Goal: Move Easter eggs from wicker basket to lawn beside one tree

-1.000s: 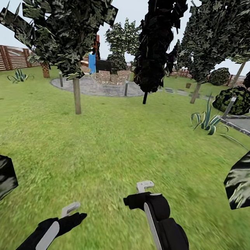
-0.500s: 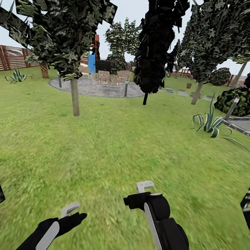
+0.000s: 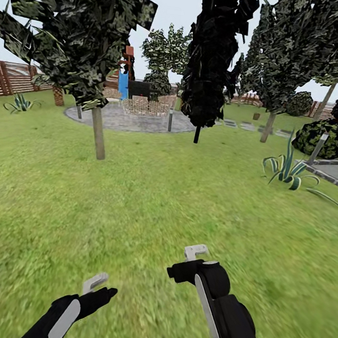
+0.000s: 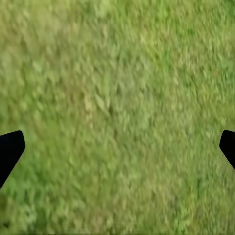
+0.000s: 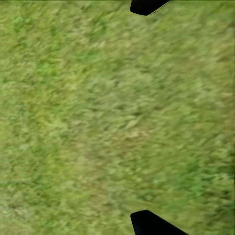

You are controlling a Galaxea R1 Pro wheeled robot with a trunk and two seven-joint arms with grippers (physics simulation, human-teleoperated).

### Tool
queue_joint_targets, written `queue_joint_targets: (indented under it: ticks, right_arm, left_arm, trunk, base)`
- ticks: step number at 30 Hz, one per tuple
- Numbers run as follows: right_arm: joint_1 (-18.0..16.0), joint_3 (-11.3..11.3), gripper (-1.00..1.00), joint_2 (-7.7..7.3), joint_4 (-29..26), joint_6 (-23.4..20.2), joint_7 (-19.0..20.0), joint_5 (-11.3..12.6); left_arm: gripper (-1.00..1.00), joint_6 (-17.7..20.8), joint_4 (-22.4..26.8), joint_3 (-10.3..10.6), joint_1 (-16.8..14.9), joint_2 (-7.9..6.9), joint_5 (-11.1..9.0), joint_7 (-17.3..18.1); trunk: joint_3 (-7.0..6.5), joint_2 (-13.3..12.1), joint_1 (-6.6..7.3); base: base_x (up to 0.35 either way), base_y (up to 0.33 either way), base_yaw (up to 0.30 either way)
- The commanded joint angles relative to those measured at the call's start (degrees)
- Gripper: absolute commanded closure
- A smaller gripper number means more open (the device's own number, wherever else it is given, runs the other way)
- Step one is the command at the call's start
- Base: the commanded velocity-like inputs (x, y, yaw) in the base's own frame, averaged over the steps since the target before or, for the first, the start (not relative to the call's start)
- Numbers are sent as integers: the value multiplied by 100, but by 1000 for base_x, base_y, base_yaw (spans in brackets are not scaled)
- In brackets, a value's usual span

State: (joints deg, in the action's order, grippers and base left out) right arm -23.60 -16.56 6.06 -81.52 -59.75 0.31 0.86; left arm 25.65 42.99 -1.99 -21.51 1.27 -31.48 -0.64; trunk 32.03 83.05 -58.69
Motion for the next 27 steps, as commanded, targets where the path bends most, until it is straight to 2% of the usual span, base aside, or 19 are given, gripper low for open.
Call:
queue_joint_targets:
  ticks: [1,27]
  right_arm:
    - [-4,1,-100,0,-5,-25,2,5]
    - [5,-5,-100,0,-144,-25,-1,10]
  left_arm:
    - [-100,39,8,-21,-2,5,-42,-7]
    - [-100,36,8,-21,-2,5,-42,-7]
  trunk:
    - [6,3,-3]
    - [6,3,-3]
  base:
    - [334,0,0]
    - [333,0,0]
